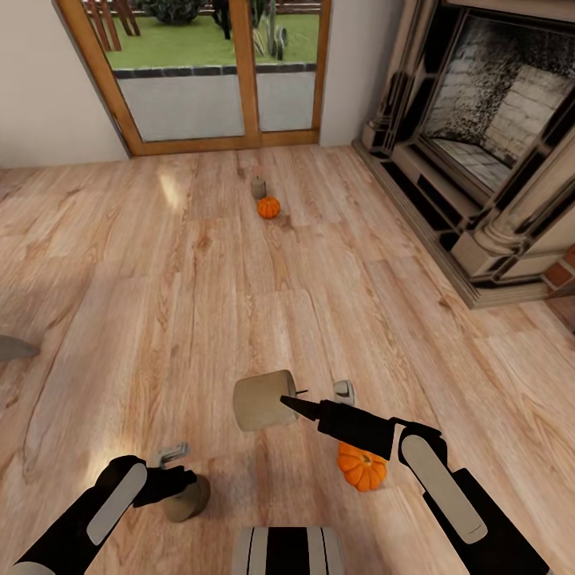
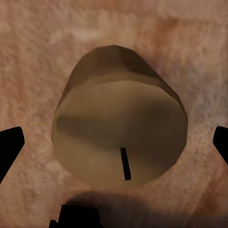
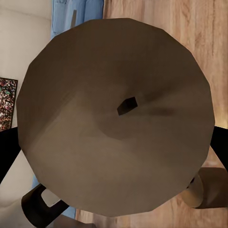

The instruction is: Place each of the two pumpkins and all three candles from the living room inside a cabinet in the living room (use any cabinet), then make sure every cabinet is closed, and position the cauldron so it is next to a table in the living room.

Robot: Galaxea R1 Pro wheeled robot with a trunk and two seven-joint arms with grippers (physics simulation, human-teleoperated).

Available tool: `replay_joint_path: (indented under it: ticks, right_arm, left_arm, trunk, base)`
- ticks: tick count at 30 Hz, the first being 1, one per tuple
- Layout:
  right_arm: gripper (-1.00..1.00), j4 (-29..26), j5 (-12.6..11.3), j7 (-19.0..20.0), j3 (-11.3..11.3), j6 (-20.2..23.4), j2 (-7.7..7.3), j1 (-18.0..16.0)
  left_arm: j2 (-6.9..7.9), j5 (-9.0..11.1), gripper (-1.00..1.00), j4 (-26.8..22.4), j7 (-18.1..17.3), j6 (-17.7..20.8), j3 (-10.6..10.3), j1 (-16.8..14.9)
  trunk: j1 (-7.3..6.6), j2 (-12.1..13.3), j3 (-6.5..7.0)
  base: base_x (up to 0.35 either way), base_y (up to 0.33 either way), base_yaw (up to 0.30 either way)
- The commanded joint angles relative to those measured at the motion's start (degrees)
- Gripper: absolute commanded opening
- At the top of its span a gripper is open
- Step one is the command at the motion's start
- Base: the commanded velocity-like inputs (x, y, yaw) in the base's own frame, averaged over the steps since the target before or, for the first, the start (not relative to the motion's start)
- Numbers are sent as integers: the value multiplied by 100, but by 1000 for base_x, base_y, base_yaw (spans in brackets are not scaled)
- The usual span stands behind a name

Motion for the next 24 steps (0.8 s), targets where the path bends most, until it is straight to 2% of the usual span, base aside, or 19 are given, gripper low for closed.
replay_joint_path:
  ticks: [1, 7, 12, 18, 24]
  right_arm:
    - [-100, -1, -14, 7, 3, 15, -3, -4]
    - [-100, -1, -14, 7, 3, 15, -3, -4]
    - [-100, -1, -14, 7, 3, 15, -3, -4]
    - [-100, -1, -14, 7, 3, 15, -4, -4]
    - [-100, -1, -14, 7, 3, 15, -3, -3]
  left_arm:
    - [6, 60, 100, -7, 56, 4, -19, -3]
    - [-1, 56, 100, 0, 56, -15, -19, -2]
    - [-5, 52, 100, 4, 56, -196, -47, 1]
    - [-11, 51, 100, 23, 56, -237, -64, -3]
    - [-25, 51, 100, 28, 56, -258, -76, 1]
  trunk:
    - [-1, -2, -4]
    - [-1, -2, -4]
    - [-1, -2, -4]
    - [14, -10, -137]
    - [14, -10, -137]
  base:
    - [40, 40, 0]
    - [44, 42, 0]
    - [5, 5, 0]
    - [0, 0, 0]
    - [0, 0, 0]
